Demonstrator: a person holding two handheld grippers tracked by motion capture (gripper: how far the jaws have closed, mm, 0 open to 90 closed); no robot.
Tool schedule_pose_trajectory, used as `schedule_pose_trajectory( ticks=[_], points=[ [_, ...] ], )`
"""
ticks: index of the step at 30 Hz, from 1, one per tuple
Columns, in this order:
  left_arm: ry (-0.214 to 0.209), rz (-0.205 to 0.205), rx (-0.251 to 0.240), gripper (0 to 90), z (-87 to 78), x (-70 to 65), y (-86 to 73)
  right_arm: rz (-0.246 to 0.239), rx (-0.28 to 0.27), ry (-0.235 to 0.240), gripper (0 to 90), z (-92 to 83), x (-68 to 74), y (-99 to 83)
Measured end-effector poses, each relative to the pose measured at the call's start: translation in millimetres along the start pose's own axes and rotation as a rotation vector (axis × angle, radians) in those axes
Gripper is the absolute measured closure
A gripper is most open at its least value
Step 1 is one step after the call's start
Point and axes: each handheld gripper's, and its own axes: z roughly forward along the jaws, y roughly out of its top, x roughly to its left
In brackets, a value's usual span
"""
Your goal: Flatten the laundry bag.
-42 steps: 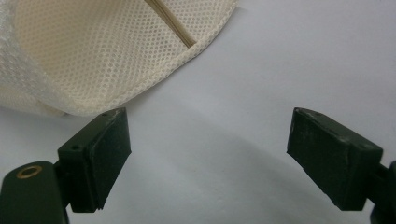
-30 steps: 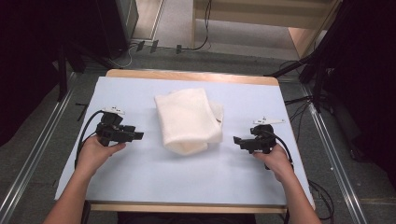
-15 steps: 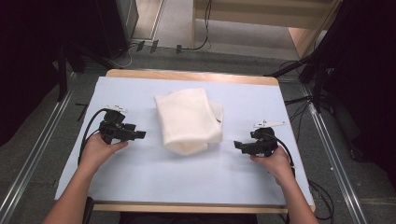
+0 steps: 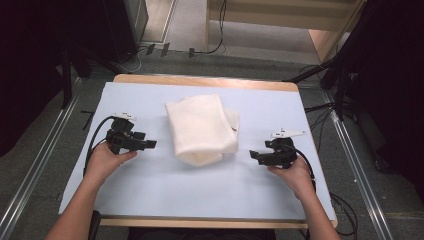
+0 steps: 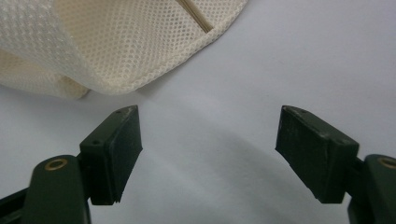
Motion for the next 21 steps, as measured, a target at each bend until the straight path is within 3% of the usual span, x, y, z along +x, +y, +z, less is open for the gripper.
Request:
schedule_pose_trajectory(
  ticks=[9,12,14,21],
  points=[
    [0.012,-0.004,-0.007,33.6,-3.4,-1.3,0.9,-0.040,-0.021,-0.027,35.7,-3.2,4.5,3.8],
    [0.017,0.002,-0.008,34.6,-5.6,-2.0,1.9,-0.052,-0.037,-0.013,45.6,-6.1,11.2,7.2],
    [0.017,0.000,-0.016,34.7,-6.3,-2.7,2.2,-0.053,-0.039,-0.013,47.1,-5.9,13.1,7.8],
    [0.018,0.002,-0.024,35.2,-8.1,-3.3,2.5,-0.066,0.000,0.027,58.0,1.1,23.4,8.8]
  ],
)
